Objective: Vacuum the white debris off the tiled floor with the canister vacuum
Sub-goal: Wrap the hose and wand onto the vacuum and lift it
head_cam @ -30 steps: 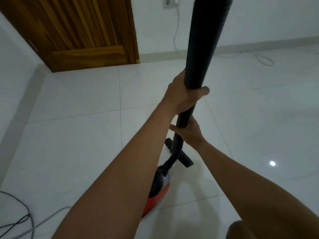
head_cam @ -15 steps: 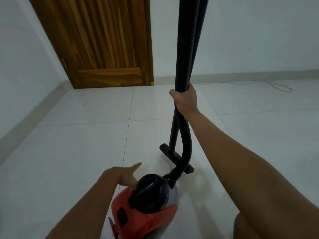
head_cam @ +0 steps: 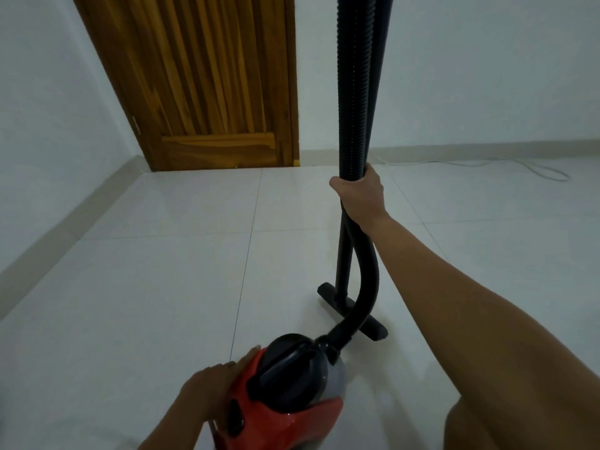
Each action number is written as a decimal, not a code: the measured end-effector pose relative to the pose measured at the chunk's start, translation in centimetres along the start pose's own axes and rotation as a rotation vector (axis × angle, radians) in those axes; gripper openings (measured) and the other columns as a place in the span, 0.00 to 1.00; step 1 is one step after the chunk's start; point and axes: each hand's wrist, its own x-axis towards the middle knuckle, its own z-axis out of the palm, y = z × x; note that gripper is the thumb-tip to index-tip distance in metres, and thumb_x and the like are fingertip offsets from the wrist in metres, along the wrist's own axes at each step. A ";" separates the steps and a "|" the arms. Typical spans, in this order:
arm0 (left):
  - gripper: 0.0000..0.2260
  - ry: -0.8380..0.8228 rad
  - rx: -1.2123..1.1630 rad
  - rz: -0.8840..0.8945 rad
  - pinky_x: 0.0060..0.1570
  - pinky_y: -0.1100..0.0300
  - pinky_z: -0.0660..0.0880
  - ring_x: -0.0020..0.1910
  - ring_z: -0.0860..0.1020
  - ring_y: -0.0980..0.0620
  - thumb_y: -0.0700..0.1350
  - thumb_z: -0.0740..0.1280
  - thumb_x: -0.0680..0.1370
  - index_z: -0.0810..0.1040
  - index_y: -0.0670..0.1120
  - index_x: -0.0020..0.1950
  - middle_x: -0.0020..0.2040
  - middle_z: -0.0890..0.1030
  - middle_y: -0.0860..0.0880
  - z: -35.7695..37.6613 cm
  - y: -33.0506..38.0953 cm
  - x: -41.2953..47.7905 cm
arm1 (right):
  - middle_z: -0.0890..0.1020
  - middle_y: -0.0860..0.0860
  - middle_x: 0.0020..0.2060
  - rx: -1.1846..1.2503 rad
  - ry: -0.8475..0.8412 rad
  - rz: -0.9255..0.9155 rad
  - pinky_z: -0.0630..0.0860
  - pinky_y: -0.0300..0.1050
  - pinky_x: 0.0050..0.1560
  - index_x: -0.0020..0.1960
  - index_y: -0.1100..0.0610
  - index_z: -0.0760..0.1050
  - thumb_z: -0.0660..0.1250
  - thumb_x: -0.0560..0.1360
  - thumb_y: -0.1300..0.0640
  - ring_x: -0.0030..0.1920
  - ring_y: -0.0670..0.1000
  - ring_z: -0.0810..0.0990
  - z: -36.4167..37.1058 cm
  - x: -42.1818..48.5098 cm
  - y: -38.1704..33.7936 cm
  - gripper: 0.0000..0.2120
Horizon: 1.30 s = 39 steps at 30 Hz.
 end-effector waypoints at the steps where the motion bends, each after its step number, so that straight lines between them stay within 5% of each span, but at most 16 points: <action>1: 0.58 0.046 0.221 0.107 0.59 0.50 0.77 0.60 0.80 0.47 0.56 0.73 0.68 0.21 0.74 0.67 0.67 0.76 0.51 -2.2 1.3 -1.0 | 0.79 0.48 0.42 -0.009 0.011 -0.004 0.72 0.36 0.32 0.56 0.57 0.75 0.72 0.70 0.55 0.36 0.46 0.78 -0.3 0.1 0.1 0.16; 7: 0.66 0.015 0.438 0.174 0.61 0.50 0.76 0.62 0.79 0.46 0.57 0.81 0.64 0.24 0.68 0.73 0.68 0.76 0.50 -1.6 2.2 -4.6 | 0.78 0.47 0.40 -0.018 0.031 -0.013 0.68 0.27 0.25 0.54 0.55 0.74 0.72 0.70 0.55 0.35 0.44 0.76 -0.2 -0.1 1.6 0.15; 15: 0.65 0.075 0.493 0.144 0.59 0.51 0.76 0.59 0.80 0.46 0.62 0.78 0.64 0.17 0.73 0.64 0.62 0.80 0.48 -1.8 0.5 -3.9 | 0.76 0.46 0.36 0.016 0.017 0.013 0.72 0.36 0.30 0.49 0.55 0.72 0.70 0.68 0.53 0.32 0.45 0.74 0.7 0.5 2.0 0.13; 25: 0.56 0.052 0.521 0.061 0.61 0.51 0.76 0.61 0.79 0.45 0.64 0.75 0.68 0.36 0.66 0.80 0.65 0.77 0.46 -2.8 2.1 -4.1 | 0.76 0.46 0.35 0.087 0.021 0.013 0.72 0.38 0.31 0.47 0.54 0.71 0.71 0.68 0.55 0.32 0.45 0.74 1.2 0.0 1.8 0.12; 34: 0.55 0.066 0.551 -0.057 0.70 0.28 0.56 0.61 0.79 0.44 0.62 0.76 0.68 0.38 0.64 0.80 0.60 0.80 0.49 -2.2 3.6 -4.3 | 0.77 0.47 0.37 0.036 0.041 -0.002 0.71 0.34 0.29 0.51 0.55 0.72 0.71 0.68 0.53 0.32 0.45 0.75 0.9 -0.5 1.2 0.14; 39: 0.53 0.003 0.499 -0.123 0.70 0.24 0.55 0.68 0.74 0.41 0.58 0.75 0.72 0.36 0.65 0.80 0.68 0.75 0.46 -2.6 4.4 -4.5 | 0.77 0.47 0.39 0.021 0.048 -0.014 0.73 0.37 0.32 0.52 0.55 0.72 0.70 0.67 0.51 0.34 0.46 0.76 0.3 -1.1 1.0 0.17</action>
